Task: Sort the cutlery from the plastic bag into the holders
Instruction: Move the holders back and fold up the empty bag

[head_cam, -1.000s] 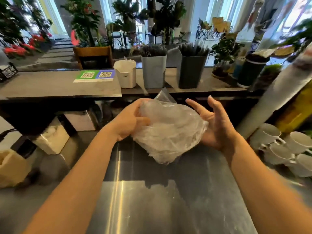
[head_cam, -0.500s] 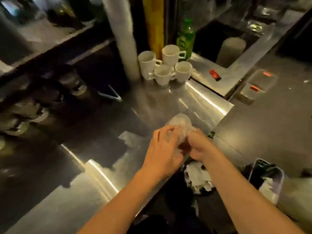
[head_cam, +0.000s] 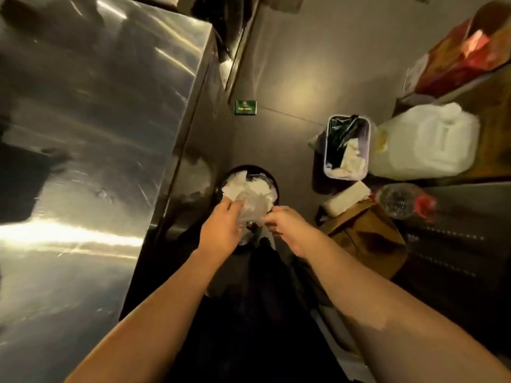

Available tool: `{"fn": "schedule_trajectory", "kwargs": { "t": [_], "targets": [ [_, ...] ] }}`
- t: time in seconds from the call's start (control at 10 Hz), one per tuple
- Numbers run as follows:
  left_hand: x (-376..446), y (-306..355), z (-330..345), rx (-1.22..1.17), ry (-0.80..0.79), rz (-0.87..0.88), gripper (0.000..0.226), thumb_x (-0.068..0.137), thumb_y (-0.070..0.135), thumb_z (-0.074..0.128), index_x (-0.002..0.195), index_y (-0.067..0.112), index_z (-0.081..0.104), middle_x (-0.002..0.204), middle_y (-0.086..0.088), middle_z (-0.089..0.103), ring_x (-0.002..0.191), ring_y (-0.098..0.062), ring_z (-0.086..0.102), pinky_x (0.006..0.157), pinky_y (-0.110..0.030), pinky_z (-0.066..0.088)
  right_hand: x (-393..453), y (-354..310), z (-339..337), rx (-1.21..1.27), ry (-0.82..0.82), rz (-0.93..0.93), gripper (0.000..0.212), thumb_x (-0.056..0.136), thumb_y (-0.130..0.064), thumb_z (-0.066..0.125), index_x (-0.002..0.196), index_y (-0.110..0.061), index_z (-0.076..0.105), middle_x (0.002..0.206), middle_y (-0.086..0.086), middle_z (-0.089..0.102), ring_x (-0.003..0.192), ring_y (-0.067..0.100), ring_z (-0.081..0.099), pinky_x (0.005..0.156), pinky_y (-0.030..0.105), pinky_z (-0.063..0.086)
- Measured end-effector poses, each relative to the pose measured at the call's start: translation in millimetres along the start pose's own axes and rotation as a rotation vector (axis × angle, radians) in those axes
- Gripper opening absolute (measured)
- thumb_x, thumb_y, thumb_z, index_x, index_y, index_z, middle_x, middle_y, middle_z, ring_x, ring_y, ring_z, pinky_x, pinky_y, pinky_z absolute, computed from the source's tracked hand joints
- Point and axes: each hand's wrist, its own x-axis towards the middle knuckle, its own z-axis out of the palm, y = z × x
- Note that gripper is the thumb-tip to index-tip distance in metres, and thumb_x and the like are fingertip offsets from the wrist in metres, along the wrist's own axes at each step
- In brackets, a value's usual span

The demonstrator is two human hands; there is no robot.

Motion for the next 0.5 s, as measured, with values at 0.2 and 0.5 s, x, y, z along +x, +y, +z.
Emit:
{"fn": "schedule_trajectory", "kwargs": {
  "t": [0.2, 0.5],
  "targets": [
    [99, -30, 79, 0.224, -0.009, -0.092, 0.070, 0.082, 0.038, 0.075, 0.140, 0.020, 0.040, 0.134, -0.009, 0.043, 0.122, -0.030, 0.045, 0.093, -0.042, 0.046, 104, 4, -17, -0.189, 0.072, -0.009, 0.025, 0.095, -0.025, 0.064, 0.118, -0.022, 0.054, 0.095, -0.010, 0.053, 0.081, 0.005, 0.051, 0.065, 0.021, 0.041],
    [168, -67, 160, 0.163, -0.533, -0.234, 0.082, 0.098, 0.058, 0.040, 0.159, 0.017, 0.004, 0.167, -0.007, 0.003, 0.152, -0.031, 0.007, 0.123, -0.044, 0.011, 175, 15, -26, -0.333, 0.103, -0.170, 0.031, 0.095, -0.020, 0.057, 0.125, -0.021, 0.059, 0.112, -0.008, 0.059, 0.084, -0.003, 0.051, 0.063, 0.015, 0.037]
  ]
}}
